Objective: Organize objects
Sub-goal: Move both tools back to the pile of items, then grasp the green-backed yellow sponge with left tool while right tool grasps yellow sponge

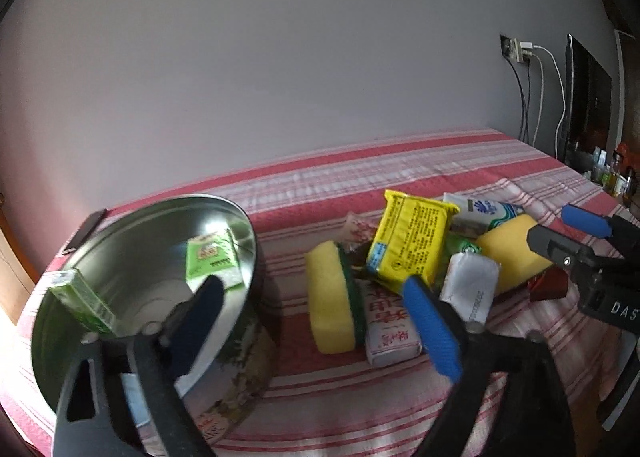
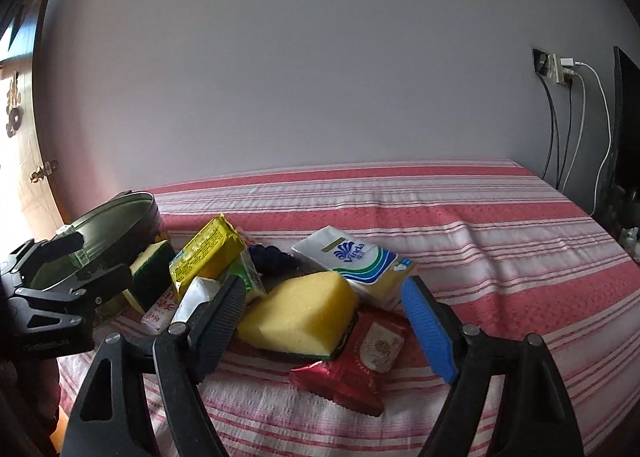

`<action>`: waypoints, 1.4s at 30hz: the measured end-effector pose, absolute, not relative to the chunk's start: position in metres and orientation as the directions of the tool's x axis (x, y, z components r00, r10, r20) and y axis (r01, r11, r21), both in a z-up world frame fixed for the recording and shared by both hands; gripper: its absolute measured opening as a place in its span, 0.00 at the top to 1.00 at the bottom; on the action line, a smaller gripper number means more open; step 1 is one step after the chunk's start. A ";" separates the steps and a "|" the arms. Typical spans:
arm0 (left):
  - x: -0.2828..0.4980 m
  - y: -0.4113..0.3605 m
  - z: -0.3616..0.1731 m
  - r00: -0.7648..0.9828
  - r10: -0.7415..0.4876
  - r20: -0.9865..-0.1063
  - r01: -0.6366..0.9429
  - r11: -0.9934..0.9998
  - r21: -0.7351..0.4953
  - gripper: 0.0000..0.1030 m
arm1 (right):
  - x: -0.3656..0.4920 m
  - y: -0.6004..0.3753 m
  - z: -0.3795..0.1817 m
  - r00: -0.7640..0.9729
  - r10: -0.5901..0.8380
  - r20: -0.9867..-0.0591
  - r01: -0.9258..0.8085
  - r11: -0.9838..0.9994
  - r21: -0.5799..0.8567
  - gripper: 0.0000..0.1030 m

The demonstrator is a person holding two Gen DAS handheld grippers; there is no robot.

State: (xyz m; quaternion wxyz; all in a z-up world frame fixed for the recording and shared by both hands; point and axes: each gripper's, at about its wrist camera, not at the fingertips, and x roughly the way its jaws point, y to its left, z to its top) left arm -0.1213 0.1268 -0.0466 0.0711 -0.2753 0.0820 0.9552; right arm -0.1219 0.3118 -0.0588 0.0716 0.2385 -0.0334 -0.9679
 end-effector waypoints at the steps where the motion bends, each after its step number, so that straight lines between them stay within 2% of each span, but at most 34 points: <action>1: -0.122 0.127 -0.049 -0.834 0.096 -0.544 -0.188 -0.975 0.116 0.18 | -0.123 0.311 -0.060 -0.876 -0.154 -0.457 0.123 -0.988 0.096 0.20; 10: -0.116 0.138 -0.052 -0.862 0.042 -0.506 -0.149 -0.974 0.173 0.20 | -0.123 0.317 -0.066 -0.873 -0.180 -0.453 0.127 -0.981 0.145 0.20; 15: -0.109 0.140 -0.050 -0.867 0.082 -0.491 -0.174 -0.974 0.145 0.20 | -0.121 0.318 -0.067 -0.872 -0.187 -0.452 0.126 -0.979 0.162 0.20; 21: -0.125 0.134 -0.056 -0.798 0.147 -0.585 -0.218 -0.974 0.052 0.21 | -0.124 0.315 -0.069 -0.863 -0.189 -0.468 0.132 -0.979 0.152 0.20; 26: -0.130 0.140 -0.058 -0.795 0.119 -0.595 -0.212 -0.973 0.088 0.23 | -0.131 0.311 -0.071 -0.841 -0.179 -0.511 0.128 -0.983 0.133 0.20; 32: -0.131 0.148 -0.061 -0.806 0.064 -0.588 -0.199 -0.965 0.169 0.41 | -0.136 0.309 -0.073 -0.829 -0.160 -0.536 0.118 -0.987 0.111 0.20; 34: -0.131 0.148 -0.061 -0.813 0.052 -0.580 -0.191 -0.965 0.182 0.52 | -0.138 0.305 -0.073 -0.823 -0.147 -0.549 0.116 -0.989 0.091 0.20; 35: -0.132 0.147 -0.061 -0.811 0.055 -0.583 -0.194 -0.965 0.178 0.64 | -0.139 0.303 -0.073 -0.823 -0.142 -0.550 0.119 -0.990 0.079 0.23; 36: -0.132 0.145 -0.061 -0.805 0.063 -0.590 -0.197 -0.966 0.165 0.73 | -0.139 0.301 -0.074 -0.821 -0.141 -0.553 0.123 -0.990 0.069 0.33; 38: -0.132 0.140 -0.060 -0.800 0.085 -0.594 -0.201 -0.971 0.132 0.73 | -0.141 0.299 -0.076 -0.811 -0.153 -0.565 0.142 -0.988 0.064 0.48; 42: -0.128 0.140 -0.058 -0.808 0.115 -0.578 -0.225 -0.967 0.123 0.75 | -0.143 0.300 -0.076 -0.806 -0.173 -0.566 0.159 -0.984 0.074 0.52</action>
